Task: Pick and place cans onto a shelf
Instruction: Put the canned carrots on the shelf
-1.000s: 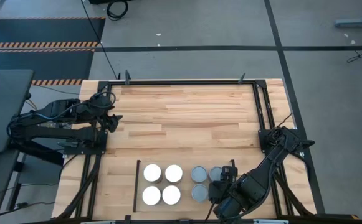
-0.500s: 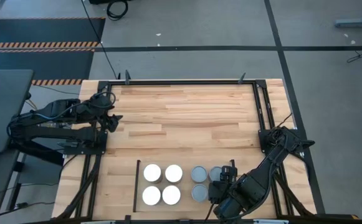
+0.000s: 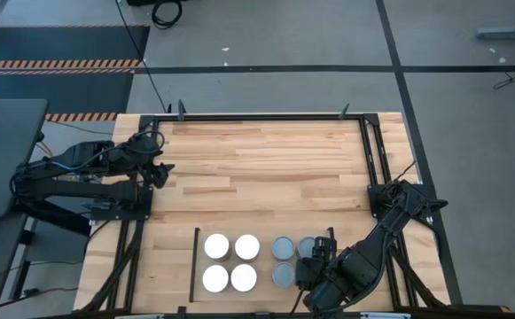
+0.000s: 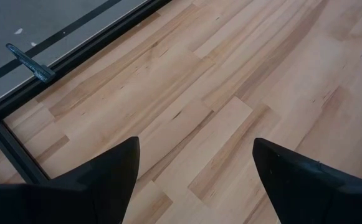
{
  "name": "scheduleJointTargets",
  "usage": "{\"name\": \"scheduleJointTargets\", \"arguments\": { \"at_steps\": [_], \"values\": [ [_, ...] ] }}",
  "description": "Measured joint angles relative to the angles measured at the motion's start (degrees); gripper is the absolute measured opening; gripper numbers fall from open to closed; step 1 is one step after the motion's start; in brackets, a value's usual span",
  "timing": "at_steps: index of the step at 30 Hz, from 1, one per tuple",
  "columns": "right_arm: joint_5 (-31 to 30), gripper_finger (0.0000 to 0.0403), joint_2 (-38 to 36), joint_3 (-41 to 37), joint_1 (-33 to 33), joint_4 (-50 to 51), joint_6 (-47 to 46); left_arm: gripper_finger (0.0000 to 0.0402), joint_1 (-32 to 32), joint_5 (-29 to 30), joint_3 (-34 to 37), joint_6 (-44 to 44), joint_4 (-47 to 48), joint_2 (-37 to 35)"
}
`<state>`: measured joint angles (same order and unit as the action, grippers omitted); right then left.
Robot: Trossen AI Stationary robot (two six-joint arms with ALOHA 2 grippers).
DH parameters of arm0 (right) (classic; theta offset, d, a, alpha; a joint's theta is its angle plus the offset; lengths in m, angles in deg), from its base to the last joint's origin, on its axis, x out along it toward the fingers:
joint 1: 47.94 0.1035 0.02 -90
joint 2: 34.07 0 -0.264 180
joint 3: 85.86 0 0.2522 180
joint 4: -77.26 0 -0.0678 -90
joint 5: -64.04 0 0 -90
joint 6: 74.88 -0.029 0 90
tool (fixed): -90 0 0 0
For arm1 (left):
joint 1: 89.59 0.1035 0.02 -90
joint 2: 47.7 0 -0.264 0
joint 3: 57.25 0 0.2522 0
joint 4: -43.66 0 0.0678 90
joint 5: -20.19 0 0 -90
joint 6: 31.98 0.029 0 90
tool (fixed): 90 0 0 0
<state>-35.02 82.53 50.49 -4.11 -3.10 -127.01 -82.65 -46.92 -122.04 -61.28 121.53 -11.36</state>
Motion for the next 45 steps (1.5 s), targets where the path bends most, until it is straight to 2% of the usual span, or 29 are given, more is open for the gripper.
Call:
{"name": "scheduleJointTargets", "arguments": {
  "at_steps": [12,20,31,45],
  "values": [
    [0.37,0.0338,-2.11,0.09,-0.11,-0.07,-2.14,0.0316,0.00,0.00,0.00,0.00,0.00,0.02],
    [3.16,0.0334,-3.23,-0.50,3.38,3.79,0.79,0.0316,0.00,0.01,-0.01,-0.01,0.00,0.01],
    [0.17,0.0334,-3.15,-6.07,3.95,0.78,-1.26,0.0316,0.00,0.00,0.00,0.00,0.00,0.02],
    [-1.24,0.0334,-3.15,-6.14,3.89,0.93,-2.29,0.0316,0.00,0.00,0.00,0.00,0.00,0.02]
  ]
}}
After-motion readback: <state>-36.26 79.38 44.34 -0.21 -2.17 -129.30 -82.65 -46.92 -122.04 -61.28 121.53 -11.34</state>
